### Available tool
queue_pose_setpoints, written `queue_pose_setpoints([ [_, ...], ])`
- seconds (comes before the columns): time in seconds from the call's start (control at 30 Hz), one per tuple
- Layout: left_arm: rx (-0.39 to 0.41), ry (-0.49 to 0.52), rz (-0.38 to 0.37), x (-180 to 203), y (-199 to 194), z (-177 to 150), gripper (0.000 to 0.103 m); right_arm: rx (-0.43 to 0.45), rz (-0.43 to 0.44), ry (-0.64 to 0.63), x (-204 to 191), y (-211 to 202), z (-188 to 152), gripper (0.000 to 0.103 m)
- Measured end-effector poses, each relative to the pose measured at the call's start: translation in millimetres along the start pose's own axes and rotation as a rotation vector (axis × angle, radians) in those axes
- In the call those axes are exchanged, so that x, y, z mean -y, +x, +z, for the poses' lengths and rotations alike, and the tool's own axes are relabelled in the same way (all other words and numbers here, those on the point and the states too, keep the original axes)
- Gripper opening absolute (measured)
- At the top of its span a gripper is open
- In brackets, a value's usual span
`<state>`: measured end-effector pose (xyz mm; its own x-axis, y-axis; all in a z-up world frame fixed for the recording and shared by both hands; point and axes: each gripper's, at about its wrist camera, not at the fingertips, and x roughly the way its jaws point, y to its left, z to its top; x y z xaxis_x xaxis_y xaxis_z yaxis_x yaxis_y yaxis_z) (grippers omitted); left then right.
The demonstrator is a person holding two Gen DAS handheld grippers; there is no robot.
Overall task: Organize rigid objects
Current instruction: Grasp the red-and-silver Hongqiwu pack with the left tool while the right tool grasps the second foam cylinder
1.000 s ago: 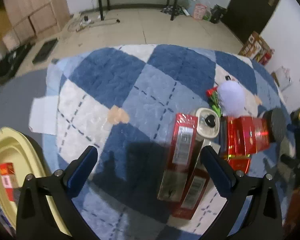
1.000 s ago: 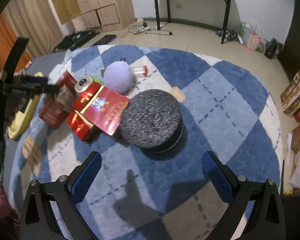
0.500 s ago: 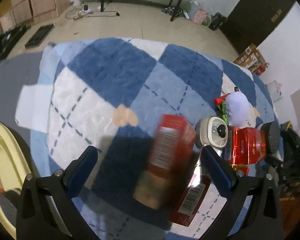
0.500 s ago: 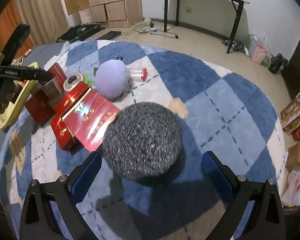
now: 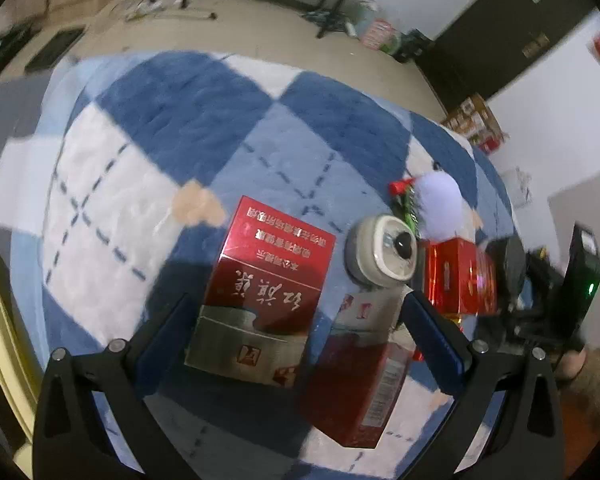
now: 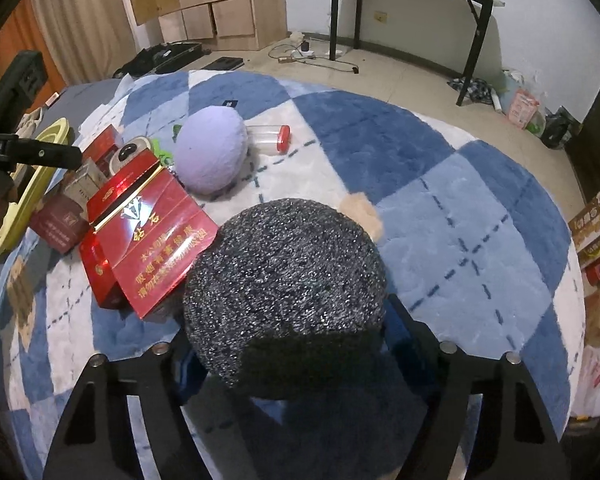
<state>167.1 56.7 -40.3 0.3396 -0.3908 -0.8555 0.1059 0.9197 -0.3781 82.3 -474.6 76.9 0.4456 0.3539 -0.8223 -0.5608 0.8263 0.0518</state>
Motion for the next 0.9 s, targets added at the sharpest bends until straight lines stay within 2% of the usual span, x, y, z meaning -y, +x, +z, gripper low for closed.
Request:
queue_pose_setpoints([
  [0.1,-0.008,0.091,0.023,5.0,-5.1,2.0,0.103,0.008,0.001,-0.009,0.3,-2.6,-3.3,0.07],
  [0.2,-0.011,0.136,0.081,-4.8,-14.5,7.6,0.103,0.004,0.005,-0.008,1.3,-4.1,-5.5,0.07],
  [0.33,-0.009,0.138,0.173,-24.7,-16.2,6.8,0.103,-0.001,0.008,-0.012,1.8,-5.4,-6.6,0.07],
  [0.47,-0.015,0.12,0.203,-32.7,-8.7,-1.1,0.103,0.0,0.007,-0.025,1.3,-5.3,-8.4,0.07],
  [0.53,-0.055,0.14,0.169,-26.3,0.3,-7.2,0.103,-0.004,0.003,-0.024,0.7,-3.4,-7.8,0.071],
  [0.57,-0.04,0.151,0.155,-22.7,-0.8,-9.5,0.103,-0.009,-0.001,-0.028,0.2,-2.2,-8.1,0.071],
  [0.63,-0.007,0.209,0.199,-12.8,-2.1,-11.7,0.103,-0.009,-0.01,-0.038,-1.8,-0.8,-8.1,0.071],
  [0.7,-0.058,0.263,0.242,-6.0,7.8,-13.9,0.103,-0.009,-0.015,-0.044,-2.8,-1.0,-8.7,0.071],
  [0.77,-0.092,0.274,0.246,-2.6,17.1,-18.9,0.103,-0.009,-0.013,-0.042,-2.6,-0.4,-8.0,0.071],
  [0.9,-0.061,0.292,0.292,3.0,23.1,-28.0,0.102,-0.01,-0.019,-0.035,-1.3,-1.7,-7.8,0.068],
])
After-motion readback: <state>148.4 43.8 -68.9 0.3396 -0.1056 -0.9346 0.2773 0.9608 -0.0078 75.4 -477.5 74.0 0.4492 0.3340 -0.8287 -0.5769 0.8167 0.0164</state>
